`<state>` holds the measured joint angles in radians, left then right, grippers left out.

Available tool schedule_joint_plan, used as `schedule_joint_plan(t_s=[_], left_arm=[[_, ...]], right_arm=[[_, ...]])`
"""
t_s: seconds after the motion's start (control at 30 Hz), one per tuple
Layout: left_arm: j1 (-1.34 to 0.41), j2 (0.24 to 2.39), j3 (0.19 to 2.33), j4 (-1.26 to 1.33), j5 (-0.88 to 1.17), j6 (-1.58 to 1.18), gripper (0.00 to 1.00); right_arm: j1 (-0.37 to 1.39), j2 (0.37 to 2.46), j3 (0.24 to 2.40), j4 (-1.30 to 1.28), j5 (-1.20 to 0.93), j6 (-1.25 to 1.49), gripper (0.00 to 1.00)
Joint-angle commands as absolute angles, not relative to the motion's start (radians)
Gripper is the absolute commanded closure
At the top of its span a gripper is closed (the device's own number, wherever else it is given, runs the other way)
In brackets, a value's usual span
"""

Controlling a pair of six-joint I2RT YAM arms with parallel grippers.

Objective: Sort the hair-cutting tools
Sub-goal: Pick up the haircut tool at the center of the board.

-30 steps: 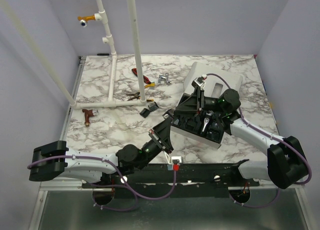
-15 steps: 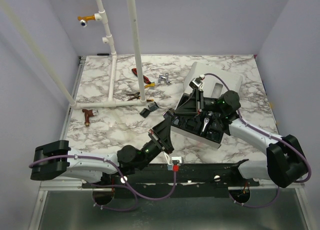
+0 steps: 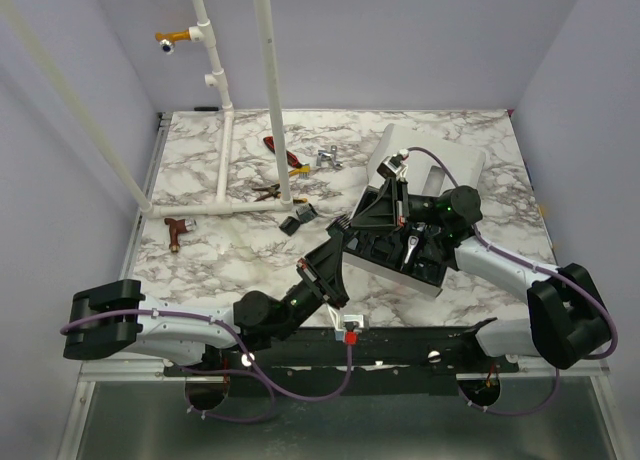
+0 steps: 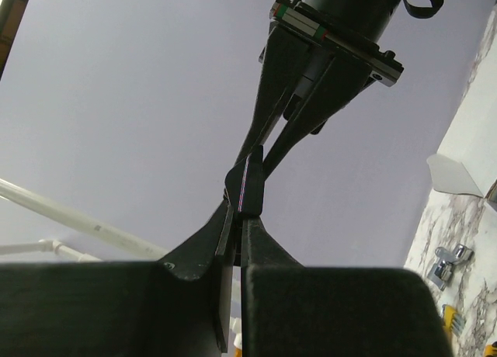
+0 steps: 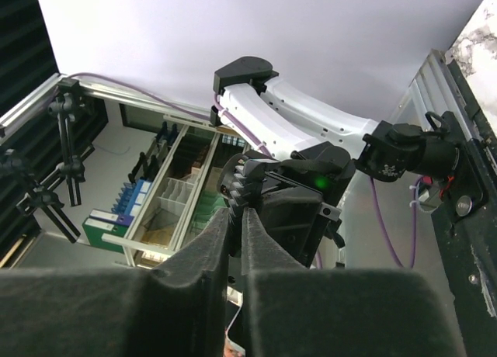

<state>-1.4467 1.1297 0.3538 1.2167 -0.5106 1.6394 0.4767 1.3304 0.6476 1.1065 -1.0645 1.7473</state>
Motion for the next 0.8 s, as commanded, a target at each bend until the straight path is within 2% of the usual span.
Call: schedule_joint_plan(t_s=[0.0, 0.07, 0.13, 0.3, 0.37, 0.47, 0.53, 0.67, 0.77], left_arm=[[-1.451, 1.152, 0.377, 1.225, -0.512, 1.623, 1.0], [-1.451, 1.159, 0.379, 1.228, -0.516, 1.617, 1.0], [-1.451, 1.165, 0.383, 1.239, -0.524, 1.611, 0.93], [-1.451, 1.156, 0.379, 1.265, -0.543, 1.595, 0.59], [-1.451, 1.144, 0.378, 1.268, -0.555, 1.588, 0.33], [-1.45, 1.127, 0.372, 1.278, -0.574, 1.582, 0.18], [-1.45, 1.116, 0.368, 1.307, -0.601, 1.577, 0.02], [-1.45, 1.096, 0.353, 1.453, -0.701, 1.557, 0.01], [-1.45, 1.051, 0.368, 1.505, -0.812, 1.506, 0.02]], right_arm=[[0.483, 1.339, 0.641, 1.184, -1.081, 1.788, 0.99], [0.482, 1.341, 0.643, 1.204, -1.083, 1.802, 0.99], [0.482, 1.339, 0.644, 1.208, -1.081, 1.802, 0.99], [0.481, 1.337, 0.635, 1.242, -1.071, 1.819, 0.99], [0.481, 1.337, 0.635, 1.251, -1.066, 1.821, 0.99], [0.481, 1.335, 0.636, 1.262, -1.053, 1.822, 0.99], [0.478, 1.329, 0.635, 1.268, -1.039, 1.816, 0.99], [0.465, 1.286, 0.652, 1.224, -1.007, 1.71, 0.99], [0.463, 1.203, 0.712, 0.898, -0.955, 1.43, 0.99]])
